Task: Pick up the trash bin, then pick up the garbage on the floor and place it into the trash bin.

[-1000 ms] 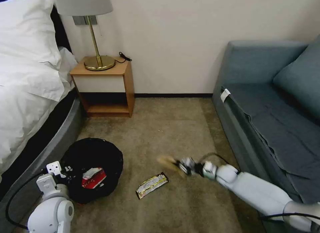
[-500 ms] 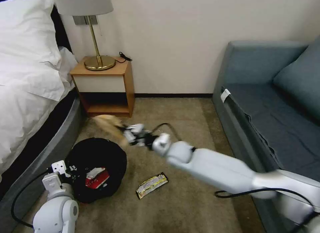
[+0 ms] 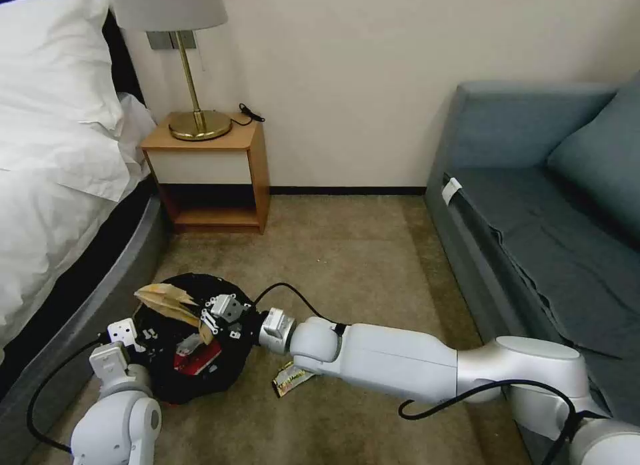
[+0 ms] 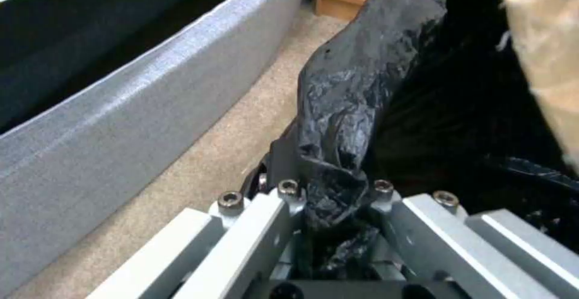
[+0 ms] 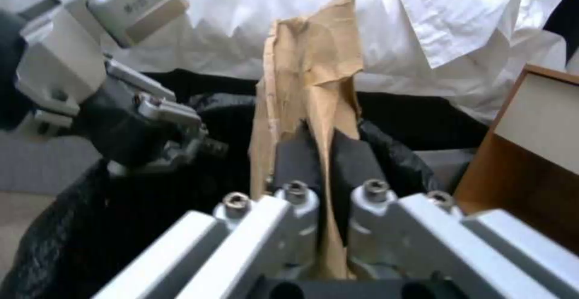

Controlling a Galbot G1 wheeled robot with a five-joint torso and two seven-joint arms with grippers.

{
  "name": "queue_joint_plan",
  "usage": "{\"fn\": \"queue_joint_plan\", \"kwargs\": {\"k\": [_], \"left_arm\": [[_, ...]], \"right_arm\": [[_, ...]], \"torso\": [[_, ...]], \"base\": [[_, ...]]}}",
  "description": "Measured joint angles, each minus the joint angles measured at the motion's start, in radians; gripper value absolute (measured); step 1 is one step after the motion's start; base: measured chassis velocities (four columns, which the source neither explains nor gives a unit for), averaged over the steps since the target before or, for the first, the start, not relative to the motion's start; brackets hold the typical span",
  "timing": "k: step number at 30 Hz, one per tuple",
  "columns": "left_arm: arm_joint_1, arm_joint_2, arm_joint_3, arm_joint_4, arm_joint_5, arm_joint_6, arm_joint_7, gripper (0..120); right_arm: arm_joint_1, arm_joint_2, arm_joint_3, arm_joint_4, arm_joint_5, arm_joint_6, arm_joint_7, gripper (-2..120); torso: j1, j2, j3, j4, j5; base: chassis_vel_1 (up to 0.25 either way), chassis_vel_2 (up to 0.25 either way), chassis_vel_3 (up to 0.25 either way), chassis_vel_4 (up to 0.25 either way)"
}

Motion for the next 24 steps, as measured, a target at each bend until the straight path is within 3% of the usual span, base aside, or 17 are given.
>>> {"fn": "queue_joint_plan", "kwargs": {"k": [2,12,14,16,18,22,23,24], "left_arm": [[0.000,0.000,0.000,-0.001,0.000,0.000,0.000,4],[-0.002,0.002,-0.004,-0.005,-0.002,0.003,0.000,4],[-0.002,0.002,-0.004,-0.006,-0.003,0.003,0.000,4],[-0.001,0.003,-0.006,-0.012,-0.005,0.006,0.000,4],[0.000,0.004,-0.008,-0.016,-0.006,0.006,0.000,4],[0.001,0.010,-0.021,-0.024,-0.017,0.008,0.000,4],[0.000,0.011,-0.025,-0.024,-0.020,0.008,0.000,4],[0.000,0.011,-0.025,-0.024,-0.020,0.008,0.000,4]], "right_arm": [[0.000,-0.001,0.000,0.000,-0.002,-0.001,0.000,13],[-0.002,-0.018,0.006,0.010,-0.013,-0.002,-0.002,52],[-0.002,-0.019,0.010,0.011,-0.014,-0.002,-0.002,54],[0.007,-0.029,0.048,0.024,-0.021,-0.002,-0.003,65],[0.013,-0.038,0.070,0.031,-0.026,-0.003,-0.005,69],[0.054,-0.119,0.159,0.039,-0.050,-0.012,-0.042,88],[0.066,-0.166,0.170,0.030,-0.057,-0.012,-0.068,92],[0.066,-0.166,0.170,0.030,-0.057,-0.012,-0.068,92]], "torso": [[0.000,0.000,0.000,0.0001,0.0000],[0.000,0.000,0.000,0.0000,0.0001],[0.000,0.000,0.000,0.0001,0.0001],[0.000,0.000,0.000,0.0001,0.0001],[0.000,0.000,0.000,0.0002,0.0002],[0.000,0.000,0.000,0.0003,0.0003],[0.000,0.000,0.000,0.0004,0.0003],[0.000,0.000,0.000,0.0004,0.0003]], "base": [[0.000,0.000,0.000,0.000],[0.000,0.000,0.000,0.000],[0.000,0.000,0.000,0.000],[0.000,0.000,0.000,0.000],[0.000,0.000,0.000,0.000],[0.000,0.000,0.000,0.000],[0.000,0.000,0.000,0.000],[0.000,0.000,0.000,0.000]]}}
